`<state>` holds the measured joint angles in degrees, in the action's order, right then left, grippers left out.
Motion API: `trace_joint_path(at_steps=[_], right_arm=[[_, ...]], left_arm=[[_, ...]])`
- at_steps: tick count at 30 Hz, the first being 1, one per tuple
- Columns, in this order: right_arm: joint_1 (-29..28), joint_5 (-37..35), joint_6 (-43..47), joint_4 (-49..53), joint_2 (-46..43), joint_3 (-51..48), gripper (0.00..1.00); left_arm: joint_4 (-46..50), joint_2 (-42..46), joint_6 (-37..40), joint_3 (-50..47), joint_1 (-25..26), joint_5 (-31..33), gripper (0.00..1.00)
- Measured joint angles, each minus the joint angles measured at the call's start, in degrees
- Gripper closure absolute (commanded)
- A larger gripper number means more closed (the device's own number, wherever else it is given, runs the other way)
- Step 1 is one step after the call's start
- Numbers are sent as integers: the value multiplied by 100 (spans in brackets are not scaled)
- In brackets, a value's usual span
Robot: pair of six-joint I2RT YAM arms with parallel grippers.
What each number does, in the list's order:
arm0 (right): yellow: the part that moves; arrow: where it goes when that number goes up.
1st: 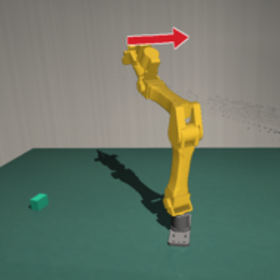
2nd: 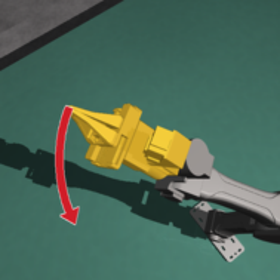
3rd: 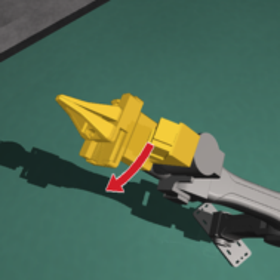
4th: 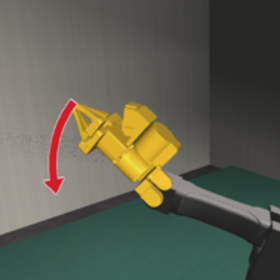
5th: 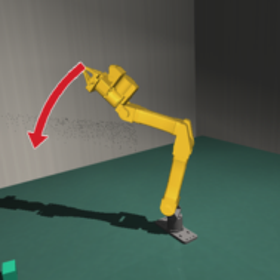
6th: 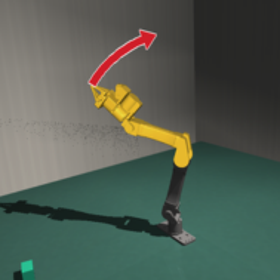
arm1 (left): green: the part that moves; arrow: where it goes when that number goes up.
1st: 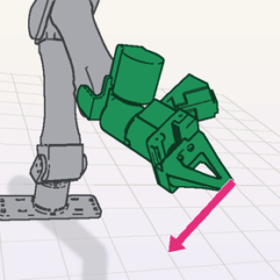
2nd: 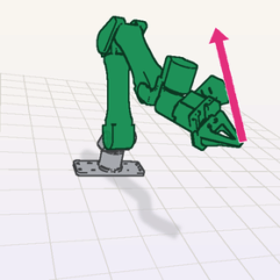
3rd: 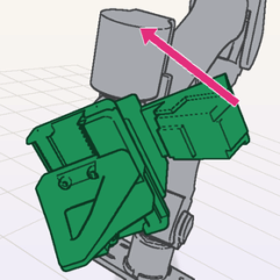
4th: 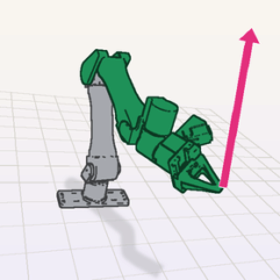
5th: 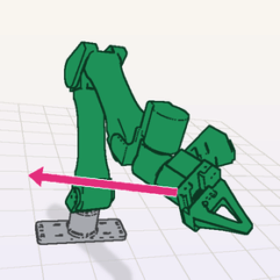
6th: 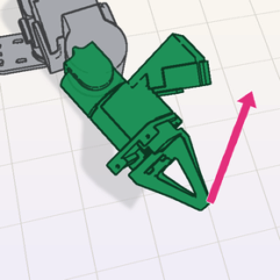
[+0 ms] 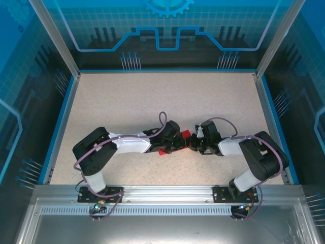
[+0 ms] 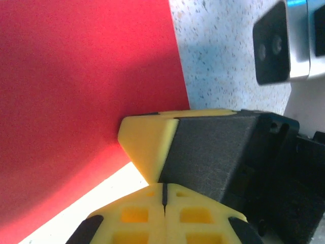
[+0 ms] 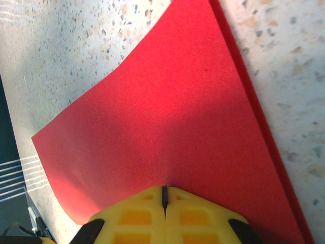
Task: Fold a paper plane with a square sheet of paper (pick it up from the middle)
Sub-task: First fold in half a square sheet of paper at the center of the table.
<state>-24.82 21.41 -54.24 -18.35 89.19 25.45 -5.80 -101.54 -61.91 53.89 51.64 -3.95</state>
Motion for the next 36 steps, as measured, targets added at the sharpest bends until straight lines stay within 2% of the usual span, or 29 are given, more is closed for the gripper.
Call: trace_joint_path(at_steps=[7, 15, 36], right_arm=[[0, -131, -195, -22, -50, -35, 96], [-13, -168, -260, 7, -83, -42, 96], [-33, -238, -256, 46, -103, -46, 96]], left_arm=[[-588, 57, -999, -345, 334, 927, 100], [-861, -136, -1606, -822, 380, 1504, 100], [-1113, -153, -1762, -953, 321, 1676, 100]])
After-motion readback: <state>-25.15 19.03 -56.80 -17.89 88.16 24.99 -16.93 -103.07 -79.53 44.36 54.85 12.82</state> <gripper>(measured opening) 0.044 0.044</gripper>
